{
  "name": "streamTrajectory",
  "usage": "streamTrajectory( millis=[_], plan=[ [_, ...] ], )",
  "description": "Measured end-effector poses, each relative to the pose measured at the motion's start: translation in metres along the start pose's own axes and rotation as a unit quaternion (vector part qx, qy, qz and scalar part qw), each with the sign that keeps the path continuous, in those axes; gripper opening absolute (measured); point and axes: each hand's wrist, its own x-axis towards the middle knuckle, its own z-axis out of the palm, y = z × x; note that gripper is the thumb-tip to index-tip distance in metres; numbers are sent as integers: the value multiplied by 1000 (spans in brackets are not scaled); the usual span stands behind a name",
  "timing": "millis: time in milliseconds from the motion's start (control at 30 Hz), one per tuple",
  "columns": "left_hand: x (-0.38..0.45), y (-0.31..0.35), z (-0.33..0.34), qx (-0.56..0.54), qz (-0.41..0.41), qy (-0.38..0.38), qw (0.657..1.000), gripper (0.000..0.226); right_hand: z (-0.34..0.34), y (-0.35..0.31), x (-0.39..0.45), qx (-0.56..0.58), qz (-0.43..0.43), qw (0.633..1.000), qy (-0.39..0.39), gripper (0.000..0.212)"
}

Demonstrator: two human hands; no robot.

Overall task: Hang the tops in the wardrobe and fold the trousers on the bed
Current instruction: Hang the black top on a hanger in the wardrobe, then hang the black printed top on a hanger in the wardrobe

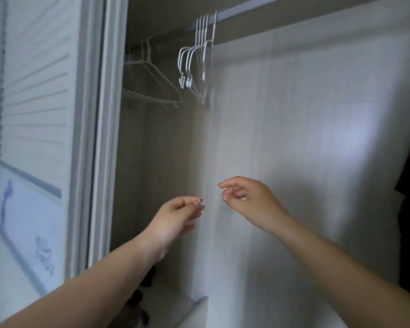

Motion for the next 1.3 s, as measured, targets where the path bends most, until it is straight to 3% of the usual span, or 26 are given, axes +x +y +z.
streamTrajectory(
  millis=[233,533,700,900,1300],
  plan=[
    [-110,-15,-81,66,-25,130,989,13,93,-20,-48,157,-21,975,-154,23],
    [-297,-30,-152,148,-94,308,935,11,221,-101,-152,274,-60,896,-345,31],
    [-414,-28,-174,145,-136,407,891,10,272,-151,-225,317,-72,839,-437,23],
    [-572,-7,-183,113,-145,551,814,10,306,-251,-326,359,-117,759,-531,20],
    [-903,70,-166,147,-170,709,668,13,328,-487,-570,415,-180,580,-678,17]
  ],
)
